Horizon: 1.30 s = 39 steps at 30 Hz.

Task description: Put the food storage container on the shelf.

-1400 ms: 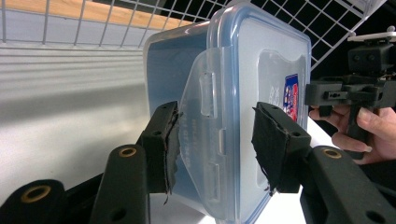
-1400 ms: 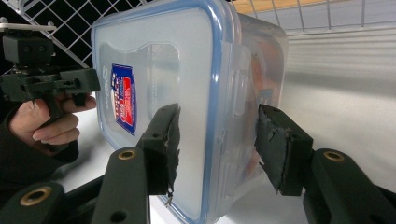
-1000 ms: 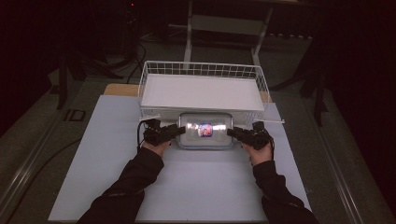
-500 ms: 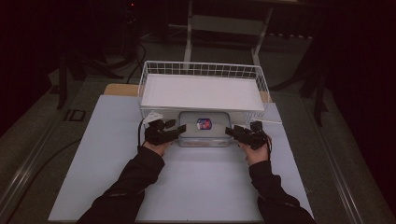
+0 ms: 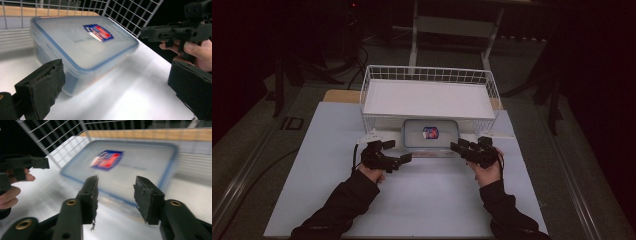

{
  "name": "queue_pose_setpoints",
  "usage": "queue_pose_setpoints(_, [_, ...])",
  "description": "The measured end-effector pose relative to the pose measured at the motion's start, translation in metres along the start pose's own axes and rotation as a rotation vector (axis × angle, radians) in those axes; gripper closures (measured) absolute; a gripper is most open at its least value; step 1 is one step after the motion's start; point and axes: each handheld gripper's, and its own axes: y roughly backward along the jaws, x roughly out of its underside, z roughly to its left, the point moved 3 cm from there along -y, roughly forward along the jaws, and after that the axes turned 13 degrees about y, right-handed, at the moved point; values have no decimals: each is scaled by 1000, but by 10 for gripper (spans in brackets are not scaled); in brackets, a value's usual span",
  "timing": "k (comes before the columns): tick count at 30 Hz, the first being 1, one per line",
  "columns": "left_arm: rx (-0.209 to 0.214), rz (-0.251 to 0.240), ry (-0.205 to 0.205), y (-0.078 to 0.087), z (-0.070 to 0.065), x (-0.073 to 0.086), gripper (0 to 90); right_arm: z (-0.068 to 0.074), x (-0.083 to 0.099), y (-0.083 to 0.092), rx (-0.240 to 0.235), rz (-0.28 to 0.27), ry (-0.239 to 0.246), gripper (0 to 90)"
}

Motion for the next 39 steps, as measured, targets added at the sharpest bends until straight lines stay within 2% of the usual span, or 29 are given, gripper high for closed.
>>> queue_pose_setpoints(2, [-2, 24, -26, 5, -5, 4, 4, 9, 1, -2, -26, 8, 17, 665])
queue_pose_setpoints(4, [-16, 34, -37, 12, -9, 10, 3, 16, 4, -5, -54, 20, 16, 752])
queue_pose_setpoints(5, [-17, 39, -40, 15, -10, 12, 3, 19, 5, -7, -66, 26, 14, 820])
queue_pose_setpoints(7, [-11, 48, -37, 20, -11, 16, 3, 25, 9, -13, -92, 55, 14, 897])
queue_pose_setpoints(9, [-6, 70, -41, 25, -13, 20, 0, 30, 14, -20, -109, 74, 17, 898])
queue_pose_setpoints(13, [-17, 54, -70, 34, -19, 27, 0, 35, 19, -33, -112, 112, 23, 899])
queue_pose_setpoints(15, [-15, 52, -69, 36, -21, 30, 0, 35, 20, -39, -101, 123, 31, 899])
queue_pose_setpoints(20, [-13, 32, -72, 39, -21, 34, 0, 27, 19, -51, -91, 123, 3, 899])
queue_pose_setpoints(24, [-22, 34, -78, 38, -19, 36, 0, 24, 18, -58, -74, 133, 20, 899])
queue_pose_setpoints(30, [-27, 23, -70, 37, -16, 36, 0, 17, 15, -71, -60, 121, -22, 899])
queue_pose_setpoints(35, [-33, 18, -86, 38, -14, 35, 0, 17, 7, -84, -53, 105, -28, 899])
queue_pose_setpoints(39, [-33, 11, -79, 38, -13, 35, 0, 15, 3, -95, -46, 110, -33, 899])
